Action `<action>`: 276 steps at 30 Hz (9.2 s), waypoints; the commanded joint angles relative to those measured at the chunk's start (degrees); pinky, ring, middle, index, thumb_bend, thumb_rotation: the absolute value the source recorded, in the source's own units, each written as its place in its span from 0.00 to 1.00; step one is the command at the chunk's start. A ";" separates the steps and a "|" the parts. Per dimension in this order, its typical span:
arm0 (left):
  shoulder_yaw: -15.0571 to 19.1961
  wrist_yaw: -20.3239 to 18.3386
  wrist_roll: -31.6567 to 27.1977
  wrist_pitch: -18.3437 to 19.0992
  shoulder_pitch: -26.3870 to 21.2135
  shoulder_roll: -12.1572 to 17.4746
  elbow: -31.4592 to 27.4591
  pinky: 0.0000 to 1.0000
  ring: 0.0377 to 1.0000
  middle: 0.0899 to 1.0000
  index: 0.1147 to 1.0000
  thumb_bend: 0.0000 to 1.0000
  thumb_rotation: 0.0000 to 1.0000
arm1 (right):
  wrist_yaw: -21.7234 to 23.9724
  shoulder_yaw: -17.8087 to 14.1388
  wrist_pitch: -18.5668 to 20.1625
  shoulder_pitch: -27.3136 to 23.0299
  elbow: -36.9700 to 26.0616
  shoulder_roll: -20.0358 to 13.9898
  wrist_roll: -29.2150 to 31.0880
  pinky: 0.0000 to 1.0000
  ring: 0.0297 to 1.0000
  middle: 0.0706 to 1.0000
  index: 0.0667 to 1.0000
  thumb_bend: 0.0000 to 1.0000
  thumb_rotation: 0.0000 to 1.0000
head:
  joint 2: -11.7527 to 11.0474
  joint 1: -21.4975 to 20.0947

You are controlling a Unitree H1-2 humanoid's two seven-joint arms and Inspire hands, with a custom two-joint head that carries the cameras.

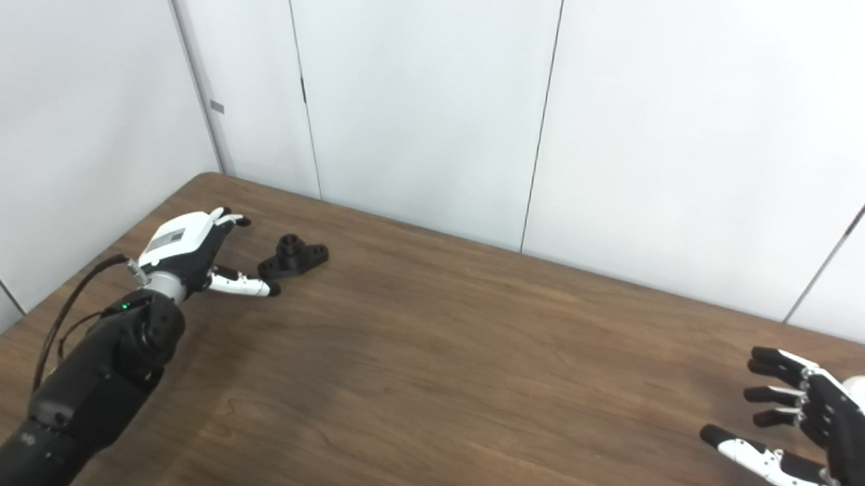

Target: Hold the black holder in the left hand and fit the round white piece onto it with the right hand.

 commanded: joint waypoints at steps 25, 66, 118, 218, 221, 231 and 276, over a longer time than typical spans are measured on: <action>0.33 17.23 -9.50 -13.52 -5.73 -5.32 16.76 1.00 1.00 1.00 0.70 0.88 0.26 | -0.49 -0.68 0.09 -0.93 -3.10 -1.00 0.00 0.49 0.59 0.68 0.68 0.66 0.00 | 0.80 -1.49; -5.79 25.19 -11.45 -24.81 -6.59 -7.41 25.28 0.99 0.93 0.83 0.42 0.52 0.06 | -1.22 -1.74 1.84 0.37 -5.87 -0.33 -0.86 0.50 0.61 0.69 0.68 0.63 0.00 | 1.07 -2.73; -28.44 -2.99 -1.59 -34.54 -2.73 -16.33 10.06 1.00 0.99 0.89 0.42 0.52 0.06 | -1.04 0.35 -1.23 -2.64 -3.87 -0.08 -1.25 0.52 0.63 0.70 0.70 0.62 0.07 | 7.71 -23.56; -29.64 4.28 2.89 -36.19 0.49 -10.44 8.55 0.88 0.88 0.81 0.42 0.52 0.05 | 6.72 7.61 18.02 -16.89 18.70 -16.84 -18.45 0.73 0.93 0.99 0.88 0.94 0.42 | -0.87 -47.26; -29.54 3.67 2.65 -35.83 0.67 -10.35 7.97 0.89 0.89 0.82 0.42 0.52 0.05 | 6.37 7.95 17.81 -16.82 18.78 -16.66 -18.42 0.72 0.93 0.98 0.87 0.95 0.41 | -0.71 -47.05; -29.37 3.87 3.11 -36.07 0.81 -10.35 7.97 0.88 0.88 0.82 0.42 0.52 0.05 | 6.01 9.22 18.05 -16.61 19.05 -16.49 -18.59 0.72 0.91 0.98 0.85 0.95 0.40 | -0.31 -46.84; -29.41 4.76 2.94 -37.30 0.53 -11.12 9.08 0.90 0.90 0.82 0.42 0.52 0.05 | -14.99 11.53 15.35 -16.12 16.51 -5.19 -23.59 0.60 0.68 0.67 0.44 0.52 0.13 | 1.08 -40.44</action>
